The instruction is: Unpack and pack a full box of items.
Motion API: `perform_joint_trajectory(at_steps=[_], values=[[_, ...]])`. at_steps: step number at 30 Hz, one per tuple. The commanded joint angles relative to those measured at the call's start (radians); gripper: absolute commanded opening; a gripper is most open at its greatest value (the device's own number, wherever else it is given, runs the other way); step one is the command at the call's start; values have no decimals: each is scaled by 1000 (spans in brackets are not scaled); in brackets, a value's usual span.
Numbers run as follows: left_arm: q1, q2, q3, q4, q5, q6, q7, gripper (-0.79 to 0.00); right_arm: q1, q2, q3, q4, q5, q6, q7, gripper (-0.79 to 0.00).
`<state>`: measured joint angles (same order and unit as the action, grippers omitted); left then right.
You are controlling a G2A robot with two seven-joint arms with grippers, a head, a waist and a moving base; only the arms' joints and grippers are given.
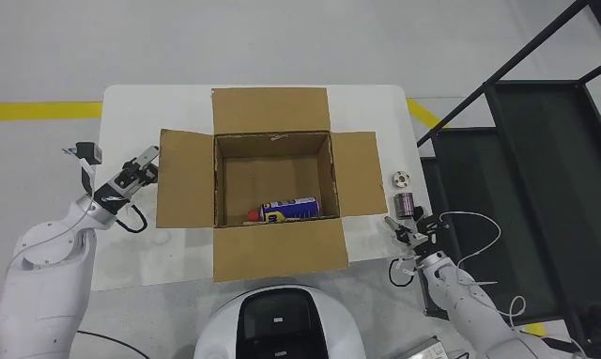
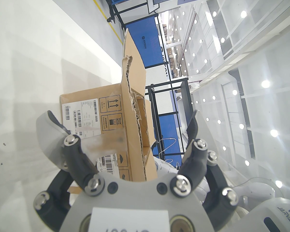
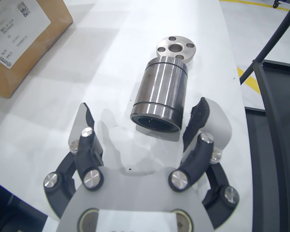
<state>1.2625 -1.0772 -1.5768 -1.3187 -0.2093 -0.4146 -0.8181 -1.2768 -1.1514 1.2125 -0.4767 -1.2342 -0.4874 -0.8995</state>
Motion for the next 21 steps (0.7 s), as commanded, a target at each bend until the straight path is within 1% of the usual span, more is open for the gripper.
perform_joint_trajectory(at_steps=[1, 12, 15, 21], values=[[0, 0, 0, 0, 0, 0, 0, 0, -2, -1, -1, -6, 0, 5, -1, -785], [0, 0, 0, 0, 0, 0, 0, 0, -13, 3, 8, -27, -26, 101, -24, -785], [0, 0, 0, 0, 0, 0, 0, 0, -23, 5, 11, -41, -34, 110, -35, -785], [0, 0, 0, 0, 0, 0, 0, 0, -54, 20, 25, -94, -66, 93, -57, -785]])
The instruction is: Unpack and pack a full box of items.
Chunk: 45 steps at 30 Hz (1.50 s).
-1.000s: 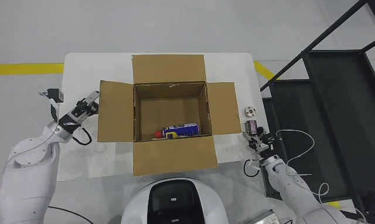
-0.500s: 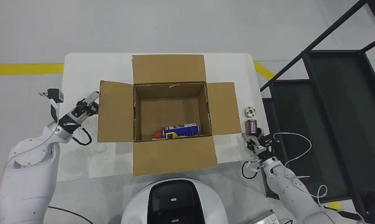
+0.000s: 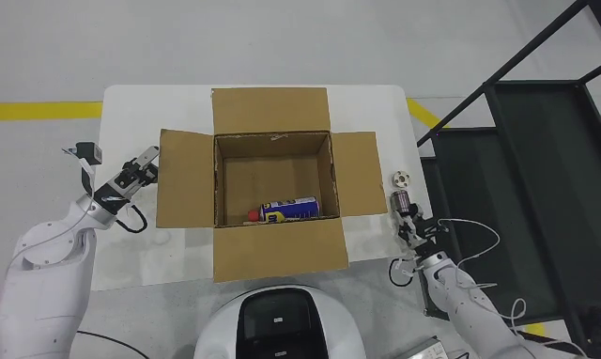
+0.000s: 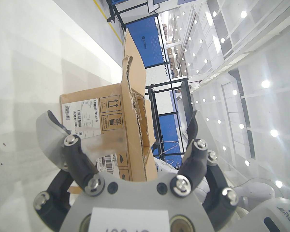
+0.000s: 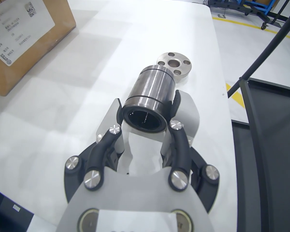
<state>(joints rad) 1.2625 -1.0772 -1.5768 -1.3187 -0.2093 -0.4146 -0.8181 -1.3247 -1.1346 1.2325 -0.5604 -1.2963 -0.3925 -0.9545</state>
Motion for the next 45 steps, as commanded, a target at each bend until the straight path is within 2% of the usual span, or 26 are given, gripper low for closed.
perform_joint_trajectory(at_steps=[1, 8, 20, 30, 37, 38, 40, 42, 43, 45], values=[[0, 0, 0, 0, 0, 0, 0, 0, -13, 7, 10, -21, -7, -3, -3, -785], [0, 0, 0, 0, 0, 0, 0, 0, -66, 32, 56, -123, -21, -12, 27, -785], [0, 0, 0, 0, 0, 0, 0, 0, -166, 60, 133, -300, 11, -38, 158, -785], [0, 0, 0, 0, 0, 0, 0, 0, -142, 52, 150, -343, 93, -28, 276, -785], [0, 0, 0, 0, 0, 0, 0, 0, -137, 47, 156, -341, 120, -42, 267, -770], [0, 0, 0, 0, 0, 0, 0, 0, -142, 48, 160, -343, 121, -43, 261, -566], [0, 0, 0, 0, 0, 0, 0, 0, -152, 49, 168, -350, 125, -47, 247, -416], [0, 0, 0, 0, 0, 0, 0, 0, -166, 50, 178, -365, 134, -63, 224, -40], [0, 0, 0, 0, 0, 0, 0, 0, -175, 52, 185, -377, 132, -68, 211, 0], [0, 0, 0, 0, 0, 0, 0, 0, -201, 57, 201, -411, 127, -94, 178, 0]])
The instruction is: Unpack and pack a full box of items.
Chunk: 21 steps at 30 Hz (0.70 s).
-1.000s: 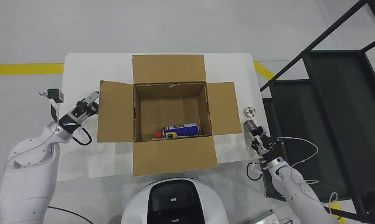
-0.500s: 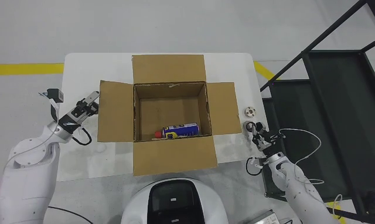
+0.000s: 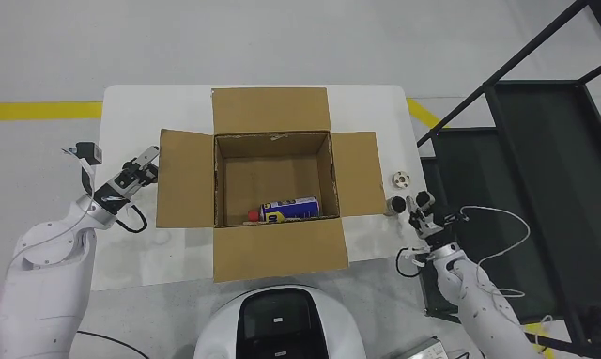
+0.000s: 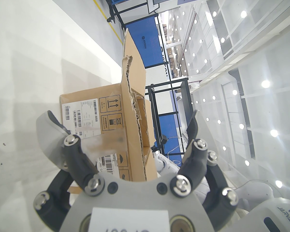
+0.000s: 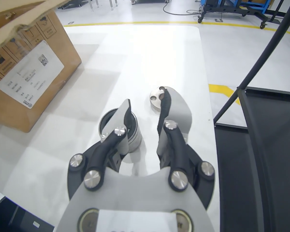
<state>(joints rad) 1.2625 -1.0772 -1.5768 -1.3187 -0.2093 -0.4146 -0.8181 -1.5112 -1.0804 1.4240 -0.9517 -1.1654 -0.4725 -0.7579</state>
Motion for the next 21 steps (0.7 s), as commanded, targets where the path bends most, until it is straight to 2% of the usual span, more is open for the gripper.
perform_joint_trajectory(at_steps=[1, 5, 9, 16, 21], values=[[0, 0, 0, 0, 0, 0, 0, 0, -30, 6, 20, -40, -6, -25, -34, 0], [0, 0, 0, 0, 0, 0, 0, 0, -101, 20, 68, -144, -31, -58, -64, 0], [0, 0, 0, 0, 0, 0, 0, 0, -180, 35, 124, -285, -79, -74, -45, 0], [0, 0, 0, 0, 0, 0, 0, 0, -316, 59, 234, -603, -160, -104, 110, 0], [0, 0, 0, 0, 0, 0, 0, 0, -345, 72, 277, -793, -217, -171, 292, 0]])
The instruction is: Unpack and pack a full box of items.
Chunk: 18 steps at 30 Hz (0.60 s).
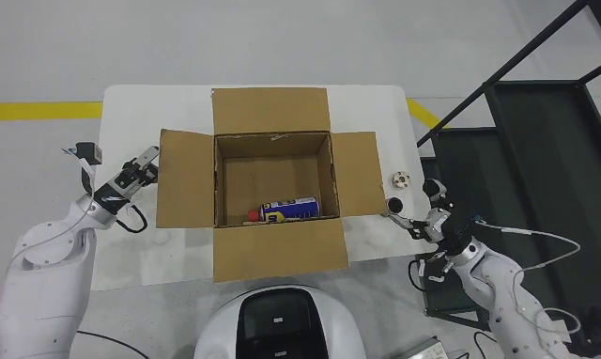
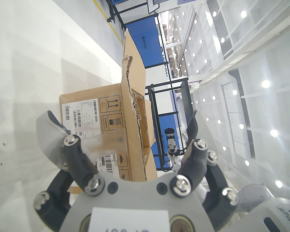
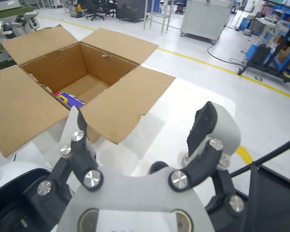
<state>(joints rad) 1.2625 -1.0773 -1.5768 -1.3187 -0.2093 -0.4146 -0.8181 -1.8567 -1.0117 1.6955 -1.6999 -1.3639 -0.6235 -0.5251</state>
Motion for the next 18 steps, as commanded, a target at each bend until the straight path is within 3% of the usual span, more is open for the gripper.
perform_joint_trajectory(at_steps=[1, 9, 18], values=[[0, 0, 0, 0, 0, 0, 0, 0, 2, 5, 10, -77, -27, -39, 103, 0], [0, 0, 0, 0, 0, 0, 0, 0, 121, 17, -55, -239, -37, -184, 456, 0], [0, 0, 0, 0, 0, 0, 0, 0, 346, 6, -260, -295, 34, -171, 847, 0]])
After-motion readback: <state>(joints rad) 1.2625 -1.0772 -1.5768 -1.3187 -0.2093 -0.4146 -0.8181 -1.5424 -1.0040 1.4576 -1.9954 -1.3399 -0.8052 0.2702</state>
